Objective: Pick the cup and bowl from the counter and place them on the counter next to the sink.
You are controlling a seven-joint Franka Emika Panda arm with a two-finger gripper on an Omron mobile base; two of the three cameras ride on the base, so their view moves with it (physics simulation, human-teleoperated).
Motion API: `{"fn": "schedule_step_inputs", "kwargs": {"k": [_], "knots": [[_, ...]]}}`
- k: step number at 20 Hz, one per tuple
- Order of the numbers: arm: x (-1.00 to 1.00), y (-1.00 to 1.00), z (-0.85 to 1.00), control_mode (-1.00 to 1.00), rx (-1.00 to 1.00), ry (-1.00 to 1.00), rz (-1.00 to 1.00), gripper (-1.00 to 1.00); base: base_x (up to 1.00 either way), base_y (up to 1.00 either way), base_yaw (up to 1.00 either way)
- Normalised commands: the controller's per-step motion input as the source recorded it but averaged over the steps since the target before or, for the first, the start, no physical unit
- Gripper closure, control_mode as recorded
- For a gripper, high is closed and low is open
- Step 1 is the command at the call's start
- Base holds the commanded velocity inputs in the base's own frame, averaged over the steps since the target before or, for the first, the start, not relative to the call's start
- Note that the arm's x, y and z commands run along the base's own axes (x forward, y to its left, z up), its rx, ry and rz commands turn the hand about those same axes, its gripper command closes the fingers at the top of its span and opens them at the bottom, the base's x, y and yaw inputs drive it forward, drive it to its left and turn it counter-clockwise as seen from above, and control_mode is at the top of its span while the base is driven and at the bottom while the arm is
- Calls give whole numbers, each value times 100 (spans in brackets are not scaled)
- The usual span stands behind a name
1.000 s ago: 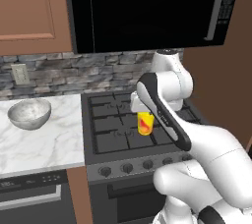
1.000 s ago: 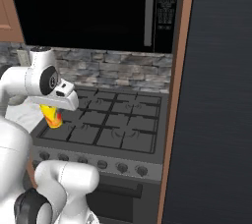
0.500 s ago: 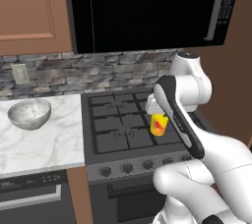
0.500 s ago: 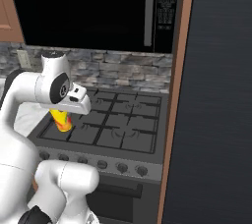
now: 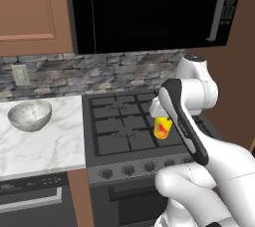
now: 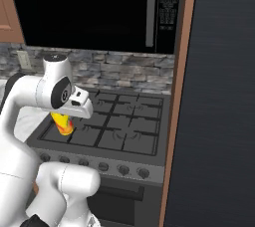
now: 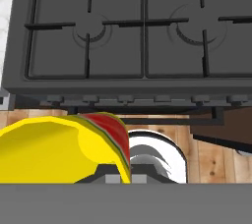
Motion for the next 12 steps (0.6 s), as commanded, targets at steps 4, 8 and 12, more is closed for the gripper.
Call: {"fn": "schedule_step_inputs", "kwargs": {"k": [4, 8, 12], "knots": [[0, 0, 0, -100, 0, 0, 0, 100, 0, 0, 0], [0, 0, 0, -100, 0, 0, 0, 100, 0, 0, 0], [0, 0, 0, -100, 0, 0, 0, 100, 0, 0, 0]]}}
